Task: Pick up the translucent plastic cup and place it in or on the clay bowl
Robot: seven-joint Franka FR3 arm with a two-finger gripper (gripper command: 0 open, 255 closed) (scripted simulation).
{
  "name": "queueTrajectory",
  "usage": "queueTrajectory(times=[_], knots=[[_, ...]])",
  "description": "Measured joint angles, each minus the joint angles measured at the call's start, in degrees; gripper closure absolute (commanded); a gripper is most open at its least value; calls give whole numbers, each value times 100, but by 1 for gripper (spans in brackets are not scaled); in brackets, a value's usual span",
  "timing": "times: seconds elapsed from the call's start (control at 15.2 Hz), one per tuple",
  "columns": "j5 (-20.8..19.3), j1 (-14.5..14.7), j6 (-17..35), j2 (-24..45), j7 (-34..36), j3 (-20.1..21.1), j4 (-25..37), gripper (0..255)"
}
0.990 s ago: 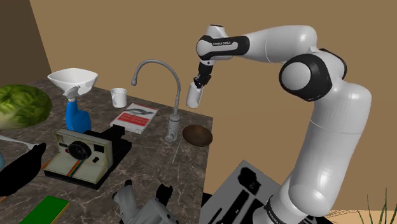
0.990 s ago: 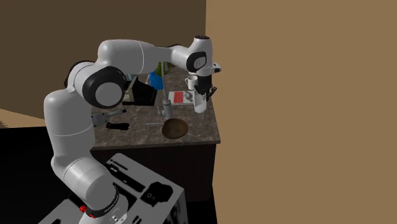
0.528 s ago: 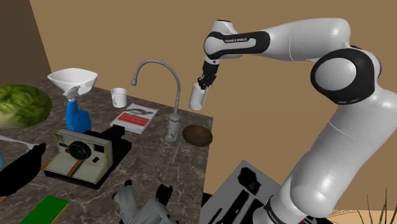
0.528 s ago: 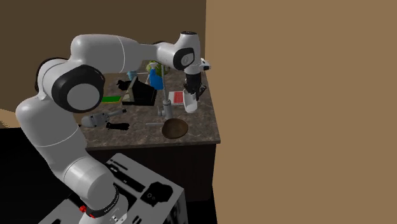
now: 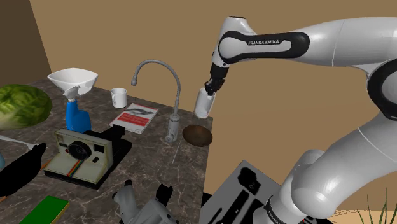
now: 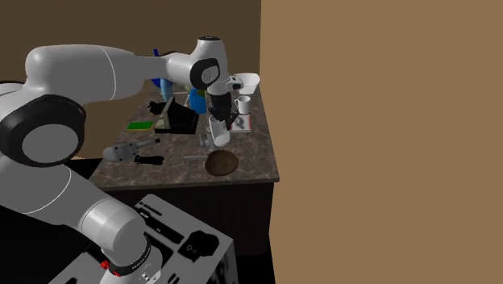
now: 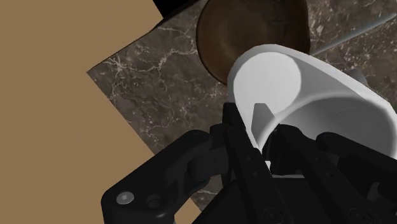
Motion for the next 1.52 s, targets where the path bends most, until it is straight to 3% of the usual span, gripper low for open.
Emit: queueTrajectory(times=[0.53, 1.52], knots=[[-42, 6, 465, -130, 95, 32, -600, 255], [-39, -4, 1582, 236, 106, -18, -1353, 255]])
